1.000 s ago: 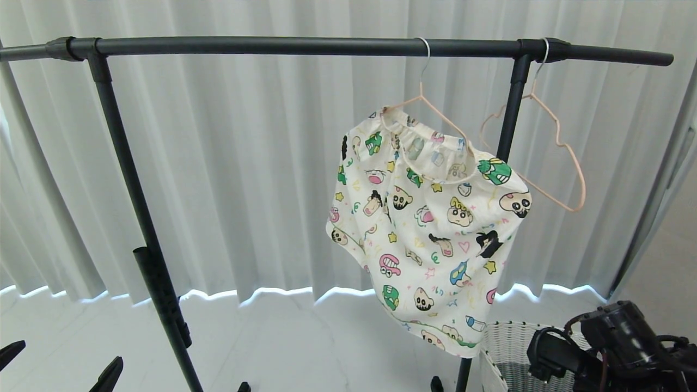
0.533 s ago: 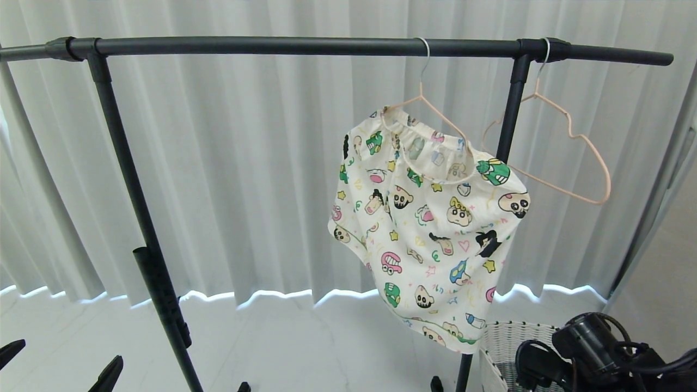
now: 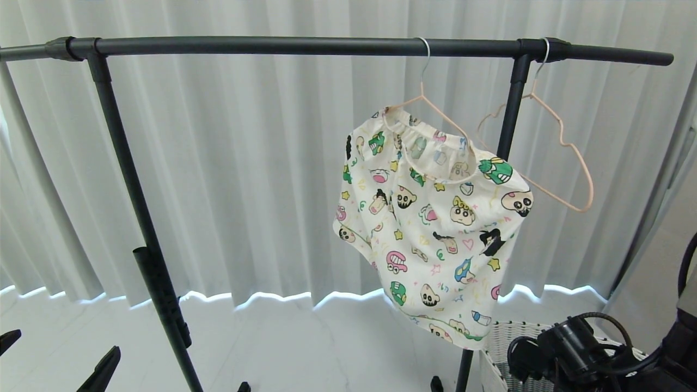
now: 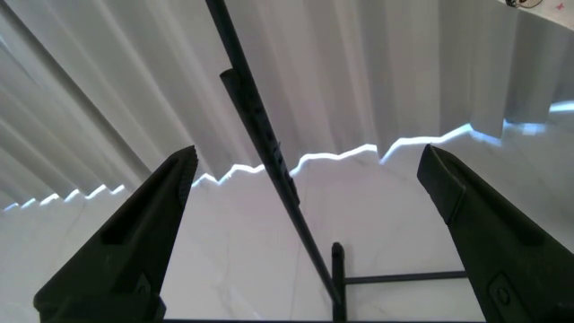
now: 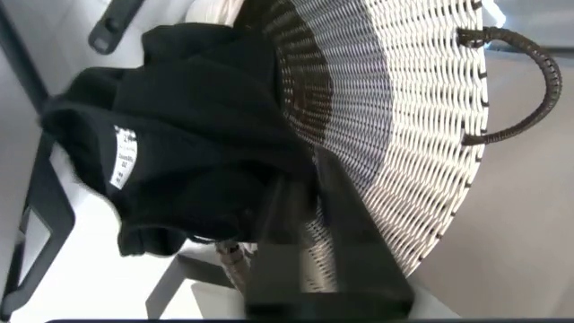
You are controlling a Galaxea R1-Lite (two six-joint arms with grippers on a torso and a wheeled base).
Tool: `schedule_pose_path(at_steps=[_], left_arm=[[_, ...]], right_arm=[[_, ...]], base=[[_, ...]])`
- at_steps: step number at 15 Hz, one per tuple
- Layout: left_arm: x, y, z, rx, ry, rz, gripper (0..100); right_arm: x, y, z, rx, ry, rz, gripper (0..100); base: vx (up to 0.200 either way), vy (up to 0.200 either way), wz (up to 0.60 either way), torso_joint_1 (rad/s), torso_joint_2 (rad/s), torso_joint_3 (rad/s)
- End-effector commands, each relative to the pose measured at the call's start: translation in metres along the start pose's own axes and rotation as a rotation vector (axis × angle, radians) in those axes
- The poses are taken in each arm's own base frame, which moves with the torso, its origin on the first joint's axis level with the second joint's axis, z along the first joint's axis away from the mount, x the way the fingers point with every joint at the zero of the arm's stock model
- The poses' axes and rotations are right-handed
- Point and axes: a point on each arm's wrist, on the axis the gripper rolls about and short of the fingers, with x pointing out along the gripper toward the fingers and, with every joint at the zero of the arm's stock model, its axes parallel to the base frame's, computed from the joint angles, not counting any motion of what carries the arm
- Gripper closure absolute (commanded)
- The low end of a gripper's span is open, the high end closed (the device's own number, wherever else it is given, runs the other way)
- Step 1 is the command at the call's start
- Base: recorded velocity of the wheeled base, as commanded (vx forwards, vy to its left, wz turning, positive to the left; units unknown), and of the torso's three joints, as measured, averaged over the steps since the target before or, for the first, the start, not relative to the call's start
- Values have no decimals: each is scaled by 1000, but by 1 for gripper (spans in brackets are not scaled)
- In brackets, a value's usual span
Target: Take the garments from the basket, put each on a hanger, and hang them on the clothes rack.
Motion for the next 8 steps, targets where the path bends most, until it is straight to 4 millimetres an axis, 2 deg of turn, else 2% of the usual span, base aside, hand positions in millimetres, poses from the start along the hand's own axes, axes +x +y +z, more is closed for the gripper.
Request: schedule_pose_path(at_steps=[1,5,8], left_arm=[[0,0,0,1,-1,-1,0],[1,-1,-2,6,10,-7,0],[2,-2,-4,7,25,-13,0]], right_arm=[[-5,-2,2,24,-29,-5,100],[-53,-11,10,49,-190,-26,100],[-86,-21,23,65,-262,-31,100]], base=[[0,0,0,0,0,0],[0,0,0,0,0,0],[-200,0,0,10,4,5]])
